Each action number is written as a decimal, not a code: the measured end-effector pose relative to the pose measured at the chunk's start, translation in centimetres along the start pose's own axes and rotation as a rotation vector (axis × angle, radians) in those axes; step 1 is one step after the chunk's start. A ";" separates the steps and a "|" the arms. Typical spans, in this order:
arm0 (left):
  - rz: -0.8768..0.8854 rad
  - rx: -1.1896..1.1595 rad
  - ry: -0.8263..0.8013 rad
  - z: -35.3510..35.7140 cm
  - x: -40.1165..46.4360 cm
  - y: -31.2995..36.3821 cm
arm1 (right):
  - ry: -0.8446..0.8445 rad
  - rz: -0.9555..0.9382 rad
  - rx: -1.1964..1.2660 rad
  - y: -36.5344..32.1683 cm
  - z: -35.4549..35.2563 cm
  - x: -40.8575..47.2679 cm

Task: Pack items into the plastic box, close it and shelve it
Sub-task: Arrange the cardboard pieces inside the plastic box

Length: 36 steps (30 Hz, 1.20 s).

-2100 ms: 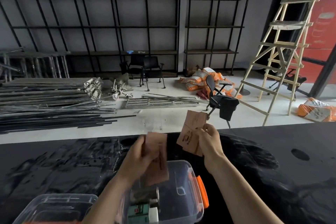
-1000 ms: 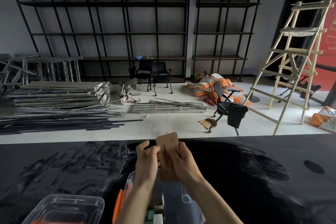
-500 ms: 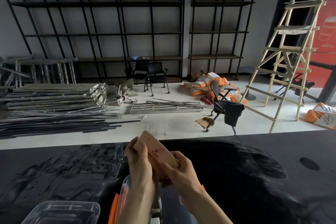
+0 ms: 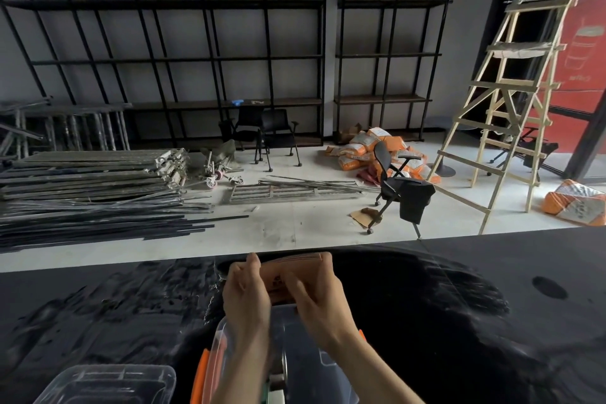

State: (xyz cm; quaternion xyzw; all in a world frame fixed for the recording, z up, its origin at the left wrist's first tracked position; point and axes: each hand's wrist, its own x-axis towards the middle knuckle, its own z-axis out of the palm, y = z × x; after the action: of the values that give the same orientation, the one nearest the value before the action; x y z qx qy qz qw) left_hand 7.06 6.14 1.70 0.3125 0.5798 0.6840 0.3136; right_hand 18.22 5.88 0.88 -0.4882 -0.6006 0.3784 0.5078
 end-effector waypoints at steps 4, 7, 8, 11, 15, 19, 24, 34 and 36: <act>0.197 0.243 -0.026 -1.2 1.3 -0.5 | -0.104 -0.033 -0.098 0.8 -1.2 0.1; 0.376 0.524 -0.115 -1.2 1.4 0.0 | -0.121 -0.087 -0.180 0.3 -1.7 0.5; 0.397 0.583 -0.133 -1.0 1.3 0.1 | -0.193 -0.084 -0.253 -0.1 -1.5 0.5; 0.324 0.611 -0.142 -0.3 1.0 0.8 | -0.323 0.001 -0.381 -0.1 -1.4 0.5; -0.266 0.132 -0.262 -0.2 0.2 -0.3 | -0.022 0.336 0.075 1.1 -1.0 -0.2; -0.340 0.213 -0.424 -0.8 -1.5 -2.4 | -0.057 0.302 -0.225 1.8 -1.6 -0.9; -0.419 0.434 -0.540 -2.1 -1.9 -3.3 | 0.102 0.071 -0.935 3.3 -4.6 -1.9; -0.428 0.701 -0.667 -2.1 -3.3 -4.2 | 0.042 0.330 -0.511 5.0 -4.2 -3.4; -0.444 0.718 -0.677 -1.8 -2.9 -4.5 | 0.059 0.342 -0.490 4.9 -4.1 -3.2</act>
State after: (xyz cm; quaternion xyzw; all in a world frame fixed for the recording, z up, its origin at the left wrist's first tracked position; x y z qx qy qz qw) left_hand 7.74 3.34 -3.17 0.4728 0.6956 0.2210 0.4936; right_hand 23.20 3.77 -3.74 -0.7008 -0.5683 0.2879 0.3209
